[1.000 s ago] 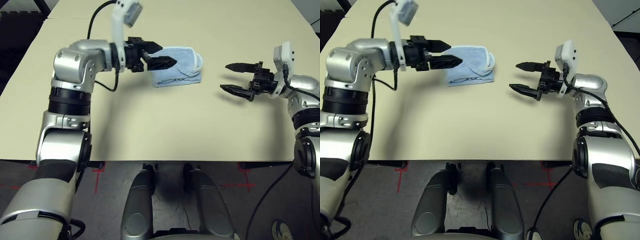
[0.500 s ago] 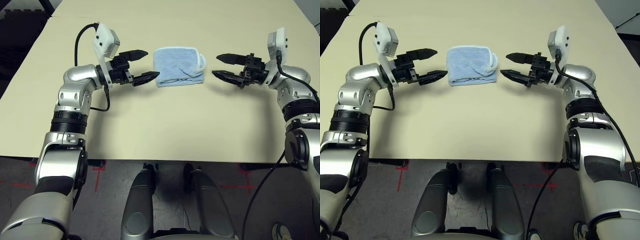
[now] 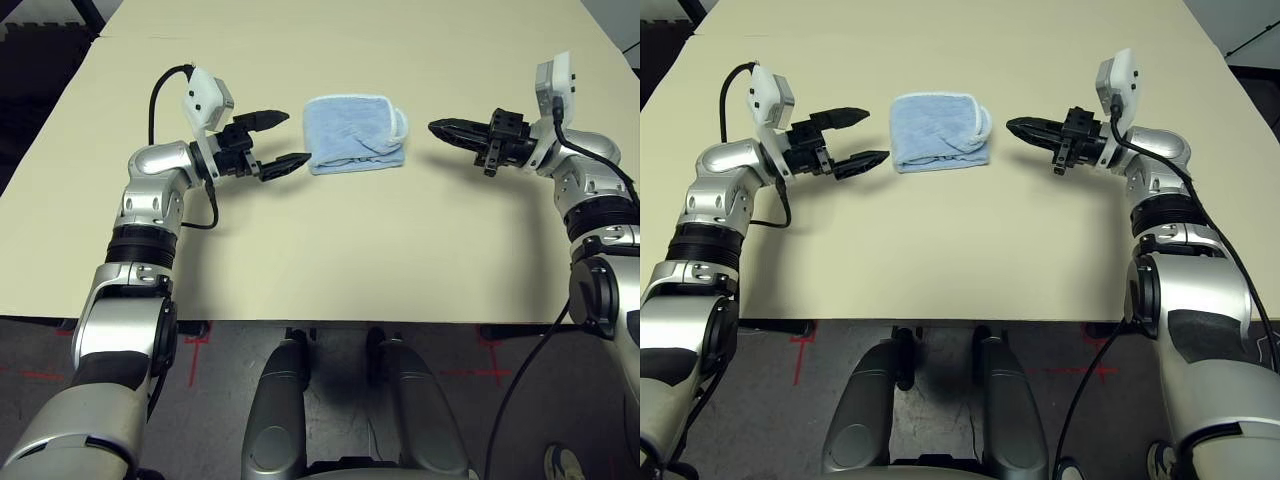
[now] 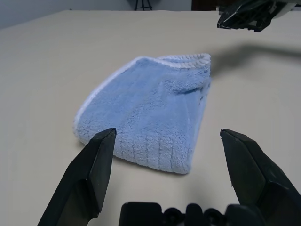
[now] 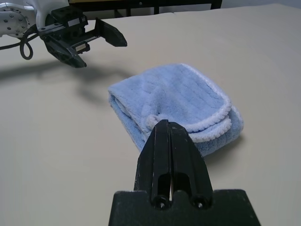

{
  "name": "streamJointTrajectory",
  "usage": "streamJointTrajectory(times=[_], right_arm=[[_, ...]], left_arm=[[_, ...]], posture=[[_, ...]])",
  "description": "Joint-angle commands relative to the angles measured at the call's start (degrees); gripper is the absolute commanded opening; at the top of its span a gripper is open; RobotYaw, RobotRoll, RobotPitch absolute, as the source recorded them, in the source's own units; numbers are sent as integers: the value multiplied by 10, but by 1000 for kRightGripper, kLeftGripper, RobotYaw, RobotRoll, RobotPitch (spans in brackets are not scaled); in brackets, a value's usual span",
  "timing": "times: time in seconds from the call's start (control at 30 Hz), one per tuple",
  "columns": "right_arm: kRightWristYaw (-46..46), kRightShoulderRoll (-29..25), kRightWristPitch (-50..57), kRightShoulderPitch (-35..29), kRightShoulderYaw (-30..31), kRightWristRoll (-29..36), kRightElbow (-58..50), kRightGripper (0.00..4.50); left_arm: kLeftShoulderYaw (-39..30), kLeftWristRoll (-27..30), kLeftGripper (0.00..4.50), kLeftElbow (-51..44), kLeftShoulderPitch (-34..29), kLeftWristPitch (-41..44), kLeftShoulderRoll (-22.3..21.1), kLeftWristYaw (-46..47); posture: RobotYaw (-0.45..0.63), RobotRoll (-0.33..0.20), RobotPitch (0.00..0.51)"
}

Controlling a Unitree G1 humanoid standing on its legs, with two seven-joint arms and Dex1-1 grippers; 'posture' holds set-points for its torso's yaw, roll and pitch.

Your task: Fold the towel and set it aside.

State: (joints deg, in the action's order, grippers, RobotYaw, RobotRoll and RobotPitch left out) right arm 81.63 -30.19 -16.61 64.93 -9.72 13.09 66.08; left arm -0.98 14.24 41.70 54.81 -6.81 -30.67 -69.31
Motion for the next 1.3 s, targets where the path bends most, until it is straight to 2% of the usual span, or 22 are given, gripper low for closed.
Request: streamJointTrajectory(times=[0.03,0.2,0.37,0.6,0.87,1.07,1.3], right_arm=[[9,0,-3,-4,-2,-1,4,0],[8,4,-2,-2,-2,0,3,0],[-15,23,1,12,-5,1,7,0],[-105,64,-18,27,21,-44,29,0],[-206,97,-14,39,49,-98,63,0],[-268,115,-3,30,90,-154,74,0],[-297,105,1,10,111,-186,80,0]], left_arm=[[3,-7,3852,12,-5,-9,-2,-15],[-4,5,1965,30,15,9,5,-28],[-23,6,57,71,60,33,31,17],[-10,-28,20,136,117,29,85,82],[27,-92,20,215,139,11,114,110],[47,-136,20,253,144,5,118,134],[62,-167,20,261,129,-12,96,117]], posture=[[44,0,228],[45,0,233],[47,0,237],[62,0,245],[58,0,256],[52,0,264],[59,0,270]])
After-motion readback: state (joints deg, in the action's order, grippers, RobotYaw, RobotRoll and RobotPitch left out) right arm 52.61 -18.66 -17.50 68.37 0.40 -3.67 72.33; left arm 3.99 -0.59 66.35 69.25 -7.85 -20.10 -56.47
